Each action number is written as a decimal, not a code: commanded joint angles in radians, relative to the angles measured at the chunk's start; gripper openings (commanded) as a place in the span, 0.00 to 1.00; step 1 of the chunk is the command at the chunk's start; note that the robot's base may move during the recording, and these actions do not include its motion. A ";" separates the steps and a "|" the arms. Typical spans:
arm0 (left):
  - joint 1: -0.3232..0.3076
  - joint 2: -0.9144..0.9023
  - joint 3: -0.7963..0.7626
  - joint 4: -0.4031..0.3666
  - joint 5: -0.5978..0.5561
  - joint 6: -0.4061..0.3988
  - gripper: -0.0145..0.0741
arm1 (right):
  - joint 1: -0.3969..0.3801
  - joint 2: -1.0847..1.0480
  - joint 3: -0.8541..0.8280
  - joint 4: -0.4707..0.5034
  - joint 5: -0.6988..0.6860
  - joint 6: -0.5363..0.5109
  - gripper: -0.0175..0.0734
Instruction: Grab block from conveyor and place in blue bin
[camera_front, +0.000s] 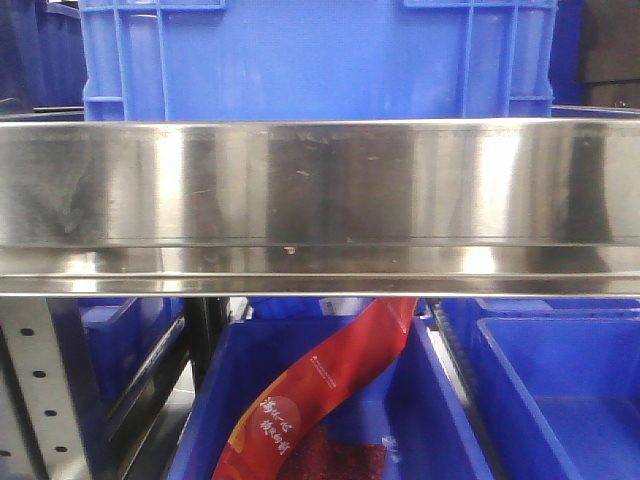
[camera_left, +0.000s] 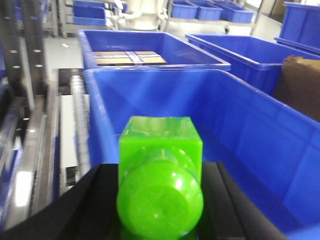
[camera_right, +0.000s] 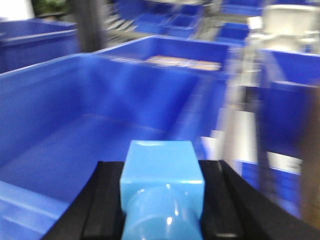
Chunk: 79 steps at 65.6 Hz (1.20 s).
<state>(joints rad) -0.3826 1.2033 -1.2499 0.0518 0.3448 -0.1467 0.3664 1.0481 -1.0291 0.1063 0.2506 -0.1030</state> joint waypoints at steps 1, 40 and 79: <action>-0.039 0.048 -0.057 0.004 -0.010 0.025 0.04 | 0.044 0.072 -0.053 0.000 -0.051 -0.007 0.01; -0.113 0.312 -0.164 0.003 -0.092 0.025 0.56 | 0.090 0.431 -0.298 0.063 -0.041 -0.005 0.37; -0.042 0.201 -0.146 -0.011 -0.120 0.023 0.04 | 0.028 0.322 -0.293 0.065 -0.059 -0.005 0.02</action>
<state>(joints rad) -0.4545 1.4631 -1.4019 0.0518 0.2436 -0.1240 0.4277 1.4182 -1.3161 0.1719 0.2030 -0.1049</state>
